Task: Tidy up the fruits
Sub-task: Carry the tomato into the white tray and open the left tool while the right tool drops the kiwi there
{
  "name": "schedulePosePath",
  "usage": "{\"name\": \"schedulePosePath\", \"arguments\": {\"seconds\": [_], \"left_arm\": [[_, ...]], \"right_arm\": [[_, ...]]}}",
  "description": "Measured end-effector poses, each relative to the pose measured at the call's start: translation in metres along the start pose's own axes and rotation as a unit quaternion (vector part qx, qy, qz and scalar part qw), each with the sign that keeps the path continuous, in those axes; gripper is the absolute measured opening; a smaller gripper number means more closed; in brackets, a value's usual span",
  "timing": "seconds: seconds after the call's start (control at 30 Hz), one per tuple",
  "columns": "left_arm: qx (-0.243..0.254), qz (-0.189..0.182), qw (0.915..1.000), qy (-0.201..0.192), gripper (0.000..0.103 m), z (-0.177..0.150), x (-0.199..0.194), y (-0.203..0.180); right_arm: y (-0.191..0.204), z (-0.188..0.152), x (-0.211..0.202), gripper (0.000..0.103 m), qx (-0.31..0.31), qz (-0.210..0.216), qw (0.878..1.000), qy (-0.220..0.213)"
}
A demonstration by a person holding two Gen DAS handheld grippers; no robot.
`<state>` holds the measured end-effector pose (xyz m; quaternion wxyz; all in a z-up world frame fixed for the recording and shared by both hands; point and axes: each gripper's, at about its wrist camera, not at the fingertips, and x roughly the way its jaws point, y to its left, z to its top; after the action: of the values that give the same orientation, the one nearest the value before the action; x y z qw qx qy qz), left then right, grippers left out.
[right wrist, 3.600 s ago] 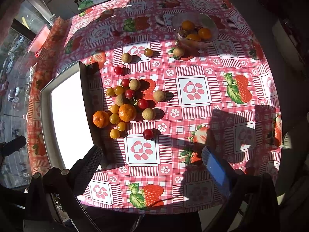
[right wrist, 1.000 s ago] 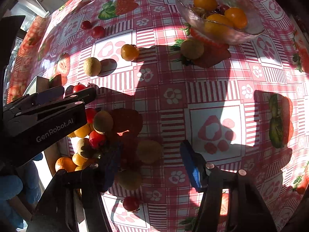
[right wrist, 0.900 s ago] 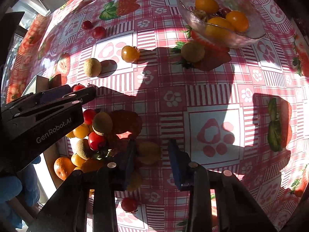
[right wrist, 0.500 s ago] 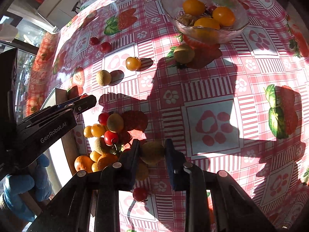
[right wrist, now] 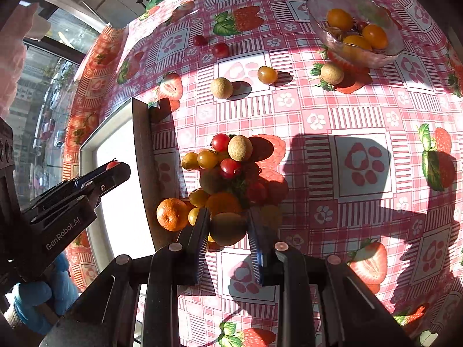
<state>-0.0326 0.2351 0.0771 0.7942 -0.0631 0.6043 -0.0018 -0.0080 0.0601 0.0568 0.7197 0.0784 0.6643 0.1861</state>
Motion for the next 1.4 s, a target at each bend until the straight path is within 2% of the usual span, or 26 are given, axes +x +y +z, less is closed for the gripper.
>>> {"name": "schedulePosePath", "arguments": {"seconds": [0.17,0.5,0.77,0.8,0.83,0.87,0.93,1.03,1.13,1.17,1.2,1.3,1.33,1.37,1.4], "left_arm": [[-0.027,0.015,0.9995,0.011,0.023,-0.036,-0.007,0.03],[-0.065,0.049,0.9947,0.063,0.023,-0.106,0.012,0.075],[-0.067,0.071,0.9917,0.084,0.023,-0.137,0.023,0.096],[-0.067,0.072,0.9916,0.084,0.024,-0.14,0.024,0.098],[-0.067,0.072,0.9919,0.08,0.03,-0.141,0.023,0.1],[-0.064,0.08,0.9915,0.08,0.041,-0.143,0.023,0.101],[-0.058,0.084,0.9916,0.079,0.048,-0.146,0.022,0.104],[-0.046,0.081,0.9927,0.076,0.048,-0.153,0.019,0.112],[-0.039,0.078,0.9934,0.075,0.049,-0.159,0.016,0.121],[-0.036,0.078,0.9934,0.076,0.049,-0.16,0.015,0.124],[-0.033,0.078,0.9935,0.076,0.049,-0.162,0.013,0.129],[-0.034,0.076,0.993,0.084,0.05,-0.162,0.011,0.14],[-0.037,0.075,0.9926,0.088,0.061,-0.159,0.01,0.144],[-0.041,0.066,0.9933,0.085,0.065,-0.157,0.008,0.146],[-0.043,0.067,0.9935,0.081,0.065,-0.157,0.005,0.148]], "right_arm": [[0.024,-0.014,0.004,0.029,-0.017,0.003,1.0,0.013],[0.113,-0.059,0.044,0.029,-0.111,0.03,0.991,0.071],[0.148,-0.092,0.091,0.029,-0.155,0.008,0.98,0.128],[0.15,-0.095,0.095,0.029,-0.157,0.002,0.978,0.134],[0.151,-0.097,0.099,0.029,-0.159,-0.002,0.977,0.14],[0.152,-0.1,0.104,0.029,-0.16,-0.005,0.976,0.148],[0.154,-0.107,0.113,0.029,-0.161,-0.007,0.973,0.164],[0.159,-0.115,0.123,0.03,-0.164,-0.005,0.969,0.184],[0.164,-0.118,0.126,0.031,-0.161,-0.002,0.969,0.187],[0.165,-0.118,0.127,0.037,-0.158,0.003,0.969,0.189],[0.166,-0.119,0.125,0.049,-0.158,0.008,0.969,0.189],[0.174,-0.118,0.12,0.067,-0.174,0.007,0.969,0.175],[0.175,-0.117,0.117,0.07,-0.178,0.007,0.969,0.172],[0.179,-0.114,0.114,0.072,-0.178,0.013,0.969,0.168],[0.179,-0.112,0.111,0.079,-0.175,0.023,0.97,0.169]]}}
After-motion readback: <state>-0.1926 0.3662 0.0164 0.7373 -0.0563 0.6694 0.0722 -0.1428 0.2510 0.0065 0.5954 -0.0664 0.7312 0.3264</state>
